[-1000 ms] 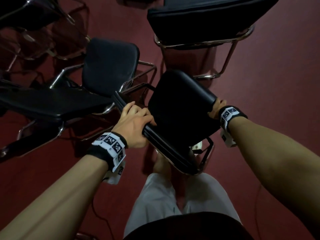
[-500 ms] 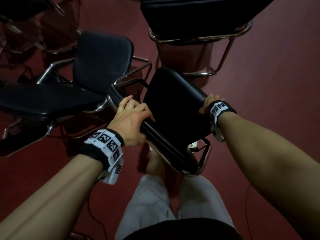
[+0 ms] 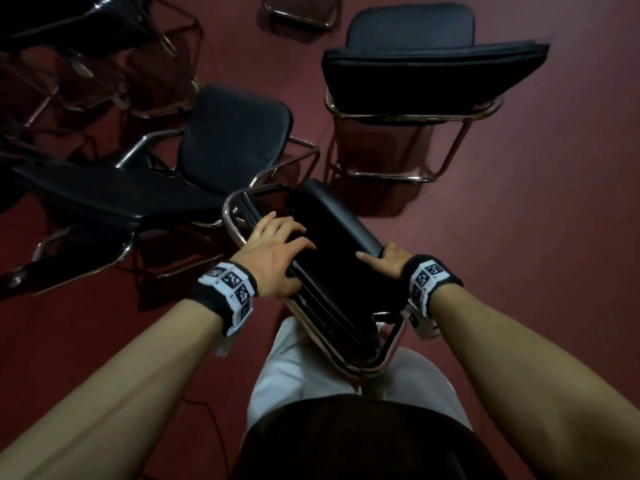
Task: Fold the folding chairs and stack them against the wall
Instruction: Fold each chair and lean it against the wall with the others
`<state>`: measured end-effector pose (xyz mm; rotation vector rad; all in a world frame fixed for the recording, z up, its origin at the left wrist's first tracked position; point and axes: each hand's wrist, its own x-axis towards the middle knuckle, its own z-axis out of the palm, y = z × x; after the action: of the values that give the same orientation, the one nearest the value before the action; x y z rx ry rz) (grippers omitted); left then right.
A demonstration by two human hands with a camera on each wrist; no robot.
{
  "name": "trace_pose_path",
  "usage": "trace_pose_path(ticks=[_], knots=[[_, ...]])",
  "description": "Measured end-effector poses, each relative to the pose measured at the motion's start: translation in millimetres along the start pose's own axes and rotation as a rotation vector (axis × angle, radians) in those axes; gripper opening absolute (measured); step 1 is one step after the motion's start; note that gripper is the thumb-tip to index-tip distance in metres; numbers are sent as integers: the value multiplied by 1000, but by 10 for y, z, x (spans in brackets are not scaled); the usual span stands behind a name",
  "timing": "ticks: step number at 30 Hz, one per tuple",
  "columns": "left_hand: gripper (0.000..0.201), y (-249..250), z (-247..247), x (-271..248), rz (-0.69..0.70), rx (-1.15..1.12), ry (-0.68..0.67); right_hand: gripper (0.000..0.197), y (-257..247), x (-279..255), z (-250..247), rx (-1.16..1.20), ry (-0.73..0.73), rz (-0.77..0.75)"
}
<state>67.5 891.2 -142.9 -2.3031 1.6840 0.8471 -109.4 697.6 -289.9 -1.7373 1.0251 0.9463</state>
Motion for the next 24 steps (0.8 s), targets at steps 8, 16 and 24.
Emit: trace_pose_path(ticks=[8,16,24], knots=[[103,171,477,-690,-918,-778,242,105,-326,-357,643,-179,-122,-31],[107,-121,587,-1305,-1110,-1182,611,133,-553,-517,948,-318,-178,-68],[138,-517,1084,-1870,-1180,-1325,223,83,-891,-730,1583,-468,-226,-147]])
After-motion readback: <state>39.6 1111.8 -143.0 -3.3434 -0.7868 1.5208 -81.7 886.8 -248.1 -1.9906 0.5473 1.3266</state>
